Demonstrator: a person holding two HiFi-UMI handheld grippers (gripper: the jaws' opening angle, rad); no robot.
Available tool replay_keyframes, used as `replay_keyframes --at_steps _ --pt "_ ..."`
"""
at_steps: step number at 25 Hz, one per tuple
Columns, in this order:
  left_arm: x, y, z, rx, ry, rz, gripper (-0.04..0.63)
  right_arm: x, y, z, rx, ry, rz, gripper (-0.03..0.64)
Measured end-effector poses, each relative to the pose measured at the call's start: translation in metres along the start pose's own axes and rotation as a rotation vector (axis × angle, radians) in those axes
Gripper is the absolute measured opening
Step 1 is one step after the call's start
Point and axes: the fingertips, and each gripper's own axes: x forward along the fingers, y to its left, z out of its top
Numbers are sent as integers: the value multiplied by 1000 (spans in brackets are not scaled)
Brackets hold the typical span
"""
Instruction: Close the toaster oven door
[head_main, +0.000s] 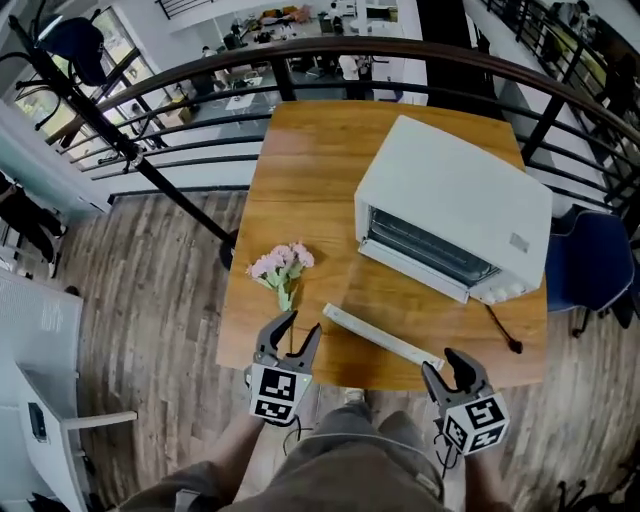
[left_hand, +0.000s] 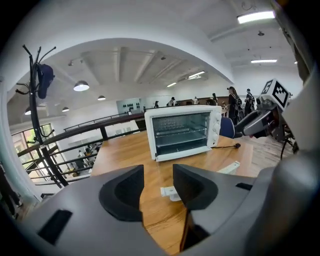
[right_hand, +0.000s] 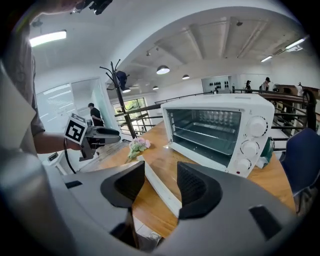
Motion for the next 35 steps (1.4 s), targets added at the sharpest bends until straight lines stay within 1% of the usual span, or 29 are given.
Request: replay_keyframes --at_steps 4,8,11,13,16,20,25,29,32,35 --pt "30 -13 -26 10 66 -84 198 9 -13 -29 71 75 -52 202" --pt "59 -18 -58 31 151 -111 198 24 -35 -60 109 131 -82 209" --pt "74 -22 -85 43 217 -133 198 31 -48 -87 162 169 -92 216" --pt "84 -23 -99 46 250 -137 201 36 -57 -102 192 190 -87 224" --pt "93 -25 -114 31 288 -143 201 38 -67 -116 209 206 -72 235" --pt "102 -33 -135 32 356 -159 201 41 -69 -131 208 225 -1 257" --pt "112 -38 -140 10 369 -147 201 45 -64 -148 183 278 57 261" --pt "117 -43 -141 18 382 -140 201 52 -65 -155 203 280 71 261" --pt "117 -46 -138 39 382 -142 199 56 -65 -156 189 282 76 261" --pt "116 -53 -131 40 371 -148 172 53 -65 -152 180 265 82 261"
